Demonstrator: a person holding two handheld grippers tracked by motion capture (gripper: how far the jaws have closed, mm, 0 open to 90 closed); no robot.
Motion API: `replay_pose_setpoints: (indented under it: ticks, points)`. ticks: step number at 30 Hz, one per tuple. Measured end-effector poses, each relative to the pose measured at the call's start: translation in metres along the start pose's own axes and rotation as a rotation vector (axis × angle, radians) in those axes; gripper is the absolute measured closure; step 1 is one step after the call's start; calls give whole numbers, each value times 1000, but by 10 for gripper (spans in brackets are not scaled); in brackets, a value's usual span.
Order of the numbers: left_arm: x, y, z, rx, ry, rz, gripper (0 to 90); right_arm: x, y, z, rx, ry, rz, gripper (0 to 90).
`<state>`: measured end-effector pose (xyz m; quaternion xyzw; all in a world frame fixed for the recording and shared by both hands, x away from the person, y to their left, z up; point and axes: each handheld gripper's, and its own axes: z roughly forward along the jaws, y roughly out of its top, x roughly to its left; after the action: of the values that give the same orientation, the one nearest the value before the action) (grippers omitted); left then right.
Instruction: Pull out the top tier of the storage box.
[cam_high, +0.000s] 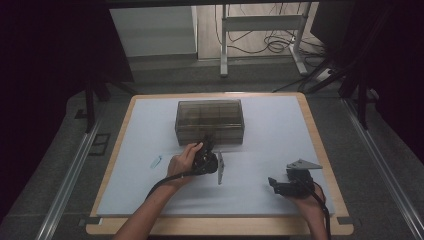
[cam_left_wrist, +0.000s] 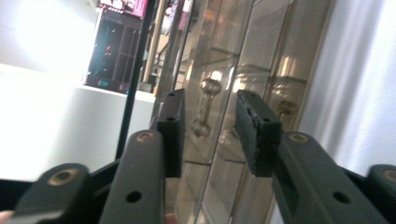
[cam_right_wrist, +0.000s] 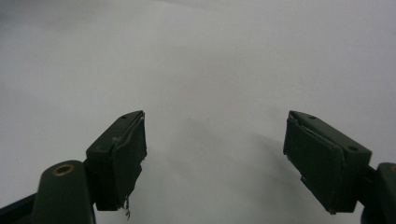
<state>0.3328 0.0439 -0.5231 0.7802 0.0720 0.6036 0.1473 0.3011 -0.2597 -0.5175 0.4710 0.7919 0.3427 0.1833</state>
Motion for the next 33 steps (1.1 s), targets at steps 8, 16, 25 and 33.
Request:
replay_pose_setpoints:
  ticks: [8,16,25,33]
  points:
    - [6,0,-2,-23,-97,-92,522,0,0,0,-3,-3,0,206]
    - [10,-6,-6,-20,-190,-181,457,0,1,-2,-9,1,5,206]
    - [12,-13,-9,-24,-281,-275,406,1,0,-1,-7,0,2,206]
    - [14,-24,-14,-9,-351,-355,407,1,0,-1,-14,-7,0,208]
